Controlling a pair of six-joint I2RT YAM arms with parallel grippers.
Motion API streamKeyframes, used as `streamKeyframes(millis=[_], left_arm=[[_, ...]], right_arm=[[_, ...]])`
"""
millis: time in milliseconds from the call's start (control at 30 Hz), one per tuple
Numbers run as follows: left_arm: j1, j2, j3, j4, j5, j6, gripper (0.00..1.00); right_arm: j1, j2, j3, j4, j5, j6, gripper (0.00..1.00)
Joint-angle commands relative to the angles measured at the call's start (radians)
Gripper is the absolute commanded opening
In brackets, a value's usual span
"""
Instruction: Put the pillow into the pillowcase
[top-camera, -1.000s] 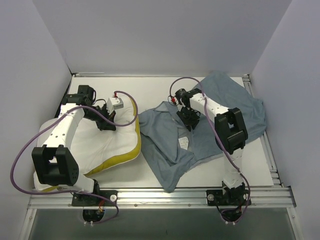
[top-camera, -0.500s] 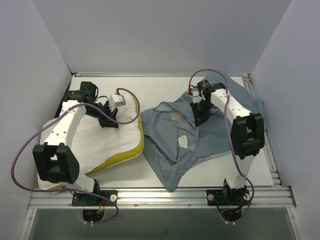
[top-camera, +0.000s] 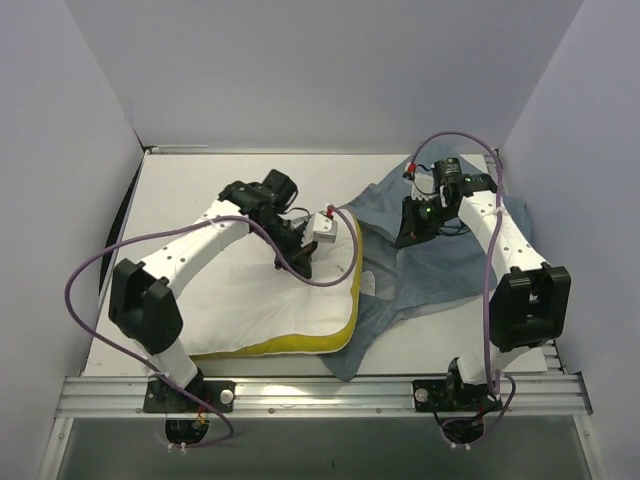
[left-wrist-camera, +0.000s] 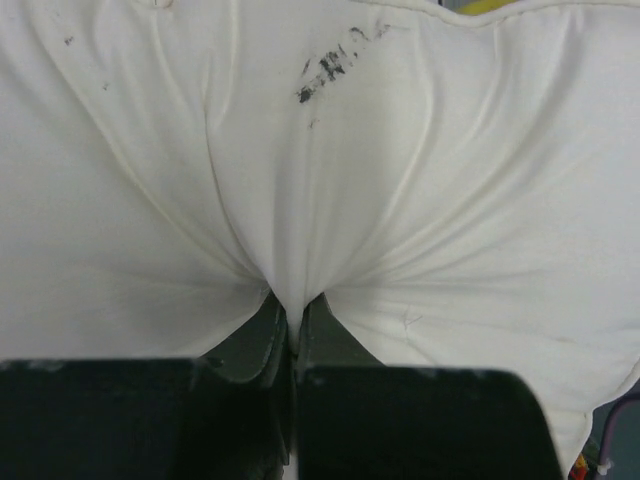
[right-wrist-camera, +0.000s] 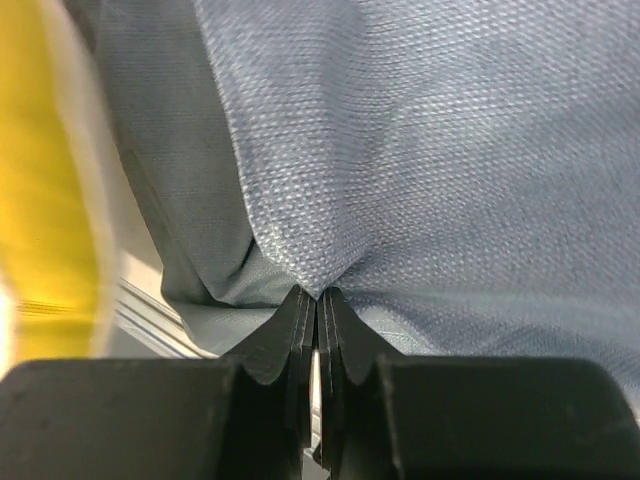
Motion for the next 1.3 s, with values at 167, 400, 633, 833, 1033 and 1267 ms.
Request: streamKeyframes(millis=[167, 400, 633, 833, 1033, 1267], left_arm=[[-0.151, 0.096, -0.048, 0.037, 0.045, 0.061, 0.0], [-0.163, 0.28, 0.157, 0.008, 0.054, 0.044, 0.0], [-0.163, 0.409, 0.334, -0.005, 0.1, -0.006, 0.0], [-0.157, 0.492, 0.487, -0.029, 0.108, -0.068, 0.0], [-0.056, 0.483, 0.547, 0.247, -0.097, -0.424, 0.0], [-0.039, 0.599, 0.576, 0.463, -0.496, -0.678, 0.0]], right_arm=[[-0.051, -0.085, -0.073, 0.03, -0.092, 0.017, 0.0], [-0.048, -0.169, -0.159, 0.079, -0.186, -0.009, 0.0], [-0.035, -0.231, -0.242, 0.102, -0.267, -0.033, 0.0], [-0.023, -0.255, -0.305, 0.102, -0.278, -0.049, 0.0], [-0.023, -0.311, -0.342, 0.087, -0.246, -0.057, 0.0], [-0.028, -0.315, -0.351, 0.071, -0.238, -0.043, 0.0]])
